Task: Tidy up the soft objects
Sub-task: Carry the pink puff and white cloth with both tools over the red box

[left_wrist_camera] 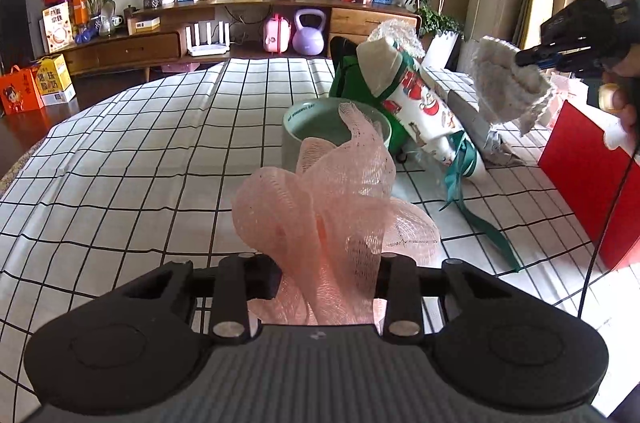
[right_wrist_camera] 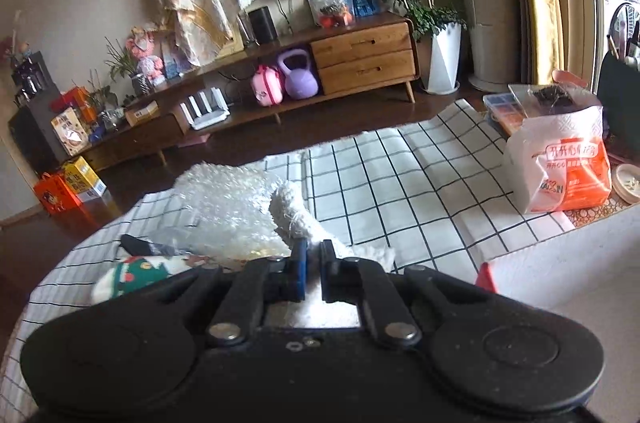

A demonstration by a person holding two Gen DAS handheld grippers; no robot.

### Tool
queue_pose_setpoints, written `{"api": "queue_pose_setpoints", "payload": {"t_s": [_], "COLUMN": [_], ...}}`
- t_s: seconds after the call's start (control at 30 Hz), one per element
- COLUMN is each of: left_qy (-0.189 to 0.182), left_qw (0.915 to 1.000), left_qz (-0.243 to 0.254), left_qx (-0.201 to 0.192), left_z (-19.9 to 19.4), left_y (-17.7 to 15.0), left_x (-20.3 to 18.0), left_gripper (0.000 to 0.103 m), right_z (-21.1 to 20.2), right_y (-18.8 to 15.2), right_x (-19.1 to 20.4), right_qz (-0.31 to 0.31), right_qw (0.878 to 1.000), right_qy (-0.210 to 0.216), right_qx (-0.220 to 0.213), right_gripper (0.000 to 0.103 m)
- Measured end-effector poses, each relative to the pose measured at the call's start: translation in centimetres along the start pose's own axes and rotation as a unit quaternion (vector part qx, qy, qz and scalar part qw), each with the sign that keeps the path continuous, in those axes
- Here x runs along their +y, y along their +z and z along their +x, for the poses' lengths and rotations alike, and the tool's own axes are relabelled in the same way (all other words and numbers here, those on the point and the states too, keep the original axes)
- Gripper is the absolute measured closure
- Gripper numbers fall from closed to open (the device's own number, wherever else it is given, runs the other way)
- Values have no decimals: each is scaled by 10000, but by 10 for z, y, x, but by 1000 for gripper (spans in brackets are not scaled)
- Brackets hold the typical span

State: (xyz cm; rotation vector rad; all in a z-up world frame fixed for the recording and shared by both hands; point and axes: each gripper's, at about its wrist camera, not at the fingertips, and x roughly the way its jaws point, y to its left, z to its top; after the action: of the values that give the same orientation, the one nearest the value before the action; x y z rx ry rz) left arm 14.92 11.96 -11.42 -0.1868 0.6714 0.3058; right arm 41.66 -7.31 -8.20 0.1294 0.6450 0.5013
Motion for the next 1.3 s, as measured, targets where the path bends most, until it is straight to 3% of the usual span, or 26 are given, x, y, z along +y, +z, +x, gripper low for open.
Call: {"api": "queue_pose_setpoints", "payload": {"t_s": [0.37,0.77,1.03,1.3], "left_qy": [-26,-636,-1110,-1600], "left_qw": [9996,9949,9874,9773], "left_qz": [137,543,1008,1371], "left_qx": [-230,-566,-512,-240], "left_z": [-33,-65,-58,-39], "left_y": [10,39,61,80], "left_x": [-17,-71,-131,-204], "left_gripper": [72,72,72,72], "right_z": [-81,-151,-179,-189], "right_y": [8,5,-2,-21], "right_x": [-17,-55,-102,-157], "right_qz": [159,294,475,772], "right_qw": [9983,9950,9935,9933], "right_qy": [409,517,253,-200], "right_qx": [-376,-808,-1004,-833], "right_gripper": [97,97,97,97]}}
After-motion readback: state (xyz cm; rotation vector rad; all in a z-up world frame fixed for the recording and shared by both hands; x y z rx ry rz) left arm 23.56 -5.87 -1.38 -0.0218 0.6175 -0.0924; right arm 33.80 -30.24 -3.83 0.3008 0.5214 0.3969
